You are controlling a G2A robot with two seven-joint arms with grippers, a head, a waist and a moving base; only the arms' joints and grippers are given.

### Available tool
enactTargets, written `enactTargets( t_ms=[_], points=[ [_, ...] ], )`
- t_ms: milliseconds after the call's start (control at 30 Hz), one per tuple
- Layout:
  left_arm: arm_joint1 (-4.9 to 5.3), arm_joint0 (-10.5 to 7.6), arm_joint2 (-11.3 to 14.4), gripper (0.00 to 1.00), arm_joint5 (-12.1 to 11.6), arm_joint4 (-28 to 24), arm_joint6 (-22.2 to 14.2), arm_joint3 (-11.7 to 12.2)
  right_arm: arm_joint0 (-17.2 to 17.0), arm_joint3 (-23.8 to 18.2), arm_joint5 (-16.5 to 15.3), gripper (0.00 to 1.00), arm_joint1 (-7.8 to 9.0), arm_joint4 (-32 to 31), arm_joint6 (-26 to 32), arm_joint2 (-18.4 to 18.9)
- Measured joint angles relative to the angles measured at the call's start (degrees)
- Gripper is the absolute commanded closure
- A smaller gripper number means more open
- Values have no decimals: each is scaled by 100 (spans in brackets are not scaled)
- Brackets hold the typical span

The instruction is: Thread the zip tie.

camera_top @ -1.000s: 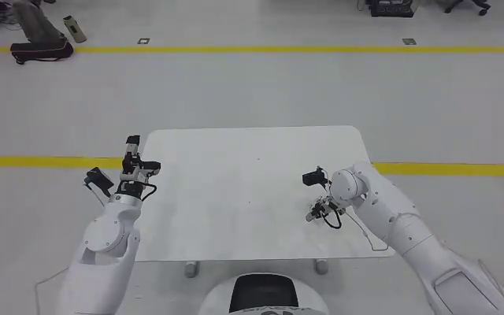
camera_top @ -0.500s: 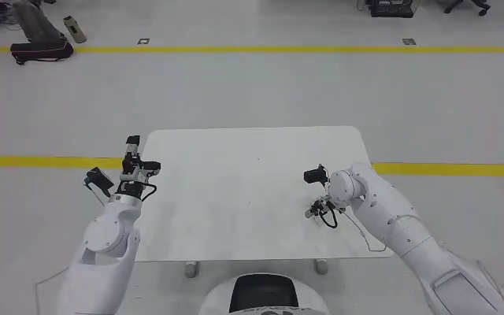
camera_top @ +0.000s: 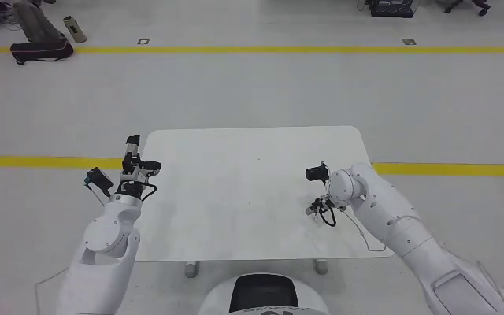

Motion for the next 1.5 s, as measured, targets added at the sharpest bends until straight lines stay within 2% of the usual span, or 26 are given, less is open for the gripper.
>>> enactTargets(
  t_ms=[33, 67, 233, 467, 700, 1033, 1500],
  points=[
    [0, 0, 0, 0, 0, 0, 0, 0, -4, -2, 8, 36, -1, -8, 6, 5],
    [0, 0, 0, 0, 0, 0, 0, 0, -8, 3, 19, 53, -1, -10, 10, 14],
    [0, 0, 0, 0, 0, 0, 0, 0, -35, 25, 55, 66, 0, -27, -11, 66],
    [0, 0, 0, 0, 0, 0, 0, 0, -89, 32, 73, 73, -12, -54, -74, 90],
    [0, 0, 0, 0, 0, 0, 0, 0, -161, 73, 276, 72, -80, -207, -370, -41],
    [0, 0, 0, 0, 0, 0, 0, 0, -127, 219, 645, 87, -200, -400, -532, -209],
    [0, 0, 0, 0, 0, 0, 0, 0, -107, 567, 768, 87, -337, -410, -844, -234]
  ],
)
